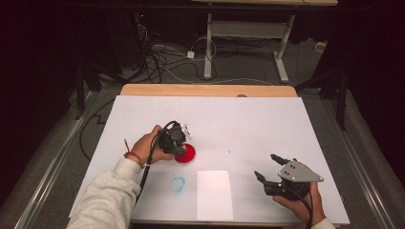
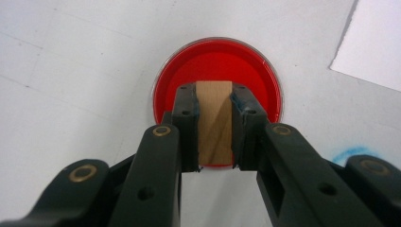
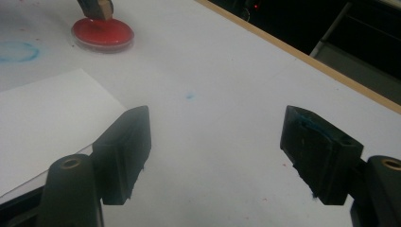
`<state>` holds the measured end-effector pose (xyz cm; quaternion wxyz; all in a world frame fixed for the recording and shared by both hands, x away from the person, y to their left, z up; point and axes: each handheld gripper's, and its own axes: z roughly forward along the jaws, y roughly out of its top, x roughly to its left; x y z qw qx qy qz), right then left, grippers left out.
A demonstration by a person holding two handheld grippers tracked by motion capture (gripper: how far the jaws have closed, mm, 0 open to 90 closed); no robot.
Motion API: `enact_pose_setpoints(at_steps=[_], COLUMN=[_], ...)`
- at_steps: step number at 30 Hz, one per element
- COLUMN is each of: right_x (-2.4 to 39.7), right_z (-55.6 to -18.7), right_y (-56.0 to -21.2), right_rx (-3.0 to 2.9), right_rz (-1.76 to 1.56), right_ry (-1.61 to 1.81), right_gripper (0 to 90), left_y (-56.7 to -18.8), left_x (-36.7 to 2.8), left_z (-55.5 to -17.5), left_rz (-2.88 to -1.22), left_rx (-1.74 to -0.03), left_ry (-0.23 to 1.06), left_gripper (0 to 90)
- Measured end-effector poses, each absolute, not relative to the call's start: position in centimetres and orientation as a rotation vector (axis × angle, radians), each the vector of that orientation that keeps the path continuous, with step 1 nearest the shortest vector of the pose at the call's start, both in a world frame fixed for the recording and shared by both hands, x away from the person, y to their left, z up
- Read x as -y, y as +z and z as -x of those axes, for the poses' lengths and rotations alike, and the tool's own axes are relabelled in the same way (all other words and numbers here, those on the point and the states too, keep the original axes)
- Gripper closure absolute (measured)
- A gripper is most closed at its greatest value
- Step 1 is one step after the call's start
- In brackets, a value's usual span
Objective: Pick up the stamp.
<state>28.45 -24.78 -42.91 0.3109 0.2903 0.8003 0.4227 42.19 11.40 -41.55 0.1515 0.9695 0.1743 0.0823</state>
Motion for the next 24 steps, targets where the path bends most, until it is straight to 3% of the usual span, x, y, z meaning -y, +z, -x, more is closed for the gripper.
enact_pose_setpoints(at_steps=[24], right_x=[24.6], right_z=[-28.5], right_y=[-42.8], right_rx=[-2.121], right_rz=[-0.757], right_ry=[1.110], right_gripper=[26.1], left_y=[-38.8], left_x=[-14.2], left_z=[-40.1], left_rz=[-2.634], left_rx=[-0.559], left_ry=[0.324], left_gripper=[73.6])
